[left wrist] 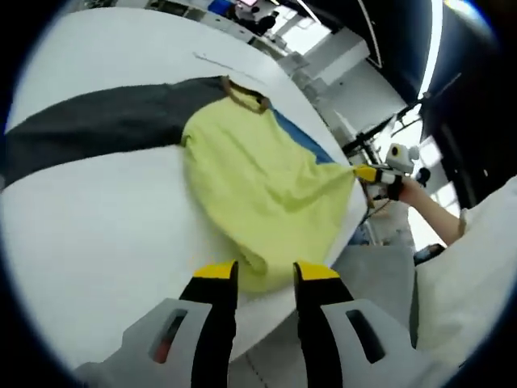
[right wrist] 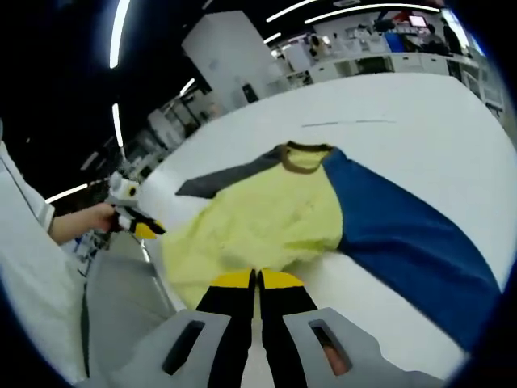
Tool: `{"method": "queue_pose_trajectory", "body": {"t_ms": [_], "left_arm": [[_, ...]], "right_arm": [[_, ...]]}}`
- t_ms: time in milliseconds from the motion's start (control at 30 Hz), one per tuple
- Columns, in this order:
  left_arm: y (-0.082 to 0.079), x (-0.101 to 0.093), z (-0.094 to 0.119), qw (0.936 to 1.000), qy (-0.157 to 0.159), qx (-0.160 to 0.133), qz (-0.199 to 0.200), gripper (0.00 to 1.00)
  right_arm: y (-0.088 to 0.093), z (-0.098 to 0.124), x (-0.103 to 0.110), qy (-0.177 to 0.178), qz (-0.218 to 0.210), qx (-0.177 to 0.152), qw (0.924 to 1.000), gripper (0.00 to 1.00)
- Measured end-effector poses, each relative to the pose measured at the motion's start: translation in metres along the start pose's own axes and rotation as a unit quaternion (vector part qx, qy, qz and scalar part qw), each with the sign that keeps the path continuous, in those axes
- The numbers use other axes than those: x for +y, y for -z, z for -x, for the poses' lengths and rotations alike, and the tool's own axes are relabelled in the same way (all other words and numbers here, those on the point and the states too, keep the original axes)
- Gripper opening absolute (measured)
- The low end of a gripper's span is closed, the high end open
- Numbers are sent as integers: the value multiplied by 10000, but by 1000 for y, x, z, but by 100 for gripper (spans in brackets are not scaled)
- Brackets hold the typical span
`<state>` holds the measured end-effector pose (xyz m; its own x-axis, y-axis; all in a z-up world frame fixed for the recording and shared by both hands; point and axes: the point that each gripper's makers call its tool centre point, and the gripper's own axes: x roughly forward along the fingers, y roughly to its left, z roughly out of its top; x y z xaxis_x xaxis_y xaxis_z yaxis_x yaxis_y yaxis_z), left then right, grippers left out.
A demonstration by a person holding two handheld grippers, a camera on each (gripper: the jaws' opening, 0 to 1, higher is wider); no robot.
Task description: Fold the garment on the visible template until the final outline fits inside the template.
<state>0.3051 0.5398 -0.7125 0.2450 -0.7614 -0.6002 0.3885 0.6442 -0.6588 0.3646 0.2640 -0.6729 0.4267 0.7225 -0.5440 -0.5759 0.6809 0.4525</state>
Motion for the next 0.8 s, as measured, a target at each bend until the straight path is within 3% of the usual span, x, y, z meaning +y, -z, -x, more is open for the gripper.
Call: {"method": "queue_pose_trajectory", "body": {"t_ms": [267,400,800], "left_arm": [[4,-4,-11,9992,182,15,369,2],[-2,-7,-6,9983,258,-45,529,1],[-37,-15,10,9991,224,-311,194,0]], "right_arm": [[2,1,-1,26,-5,18,10000,2],[1,1,-2,28,-7,3,10000,2],[-8,1,-3,85,74,-70,9999,2]]}}
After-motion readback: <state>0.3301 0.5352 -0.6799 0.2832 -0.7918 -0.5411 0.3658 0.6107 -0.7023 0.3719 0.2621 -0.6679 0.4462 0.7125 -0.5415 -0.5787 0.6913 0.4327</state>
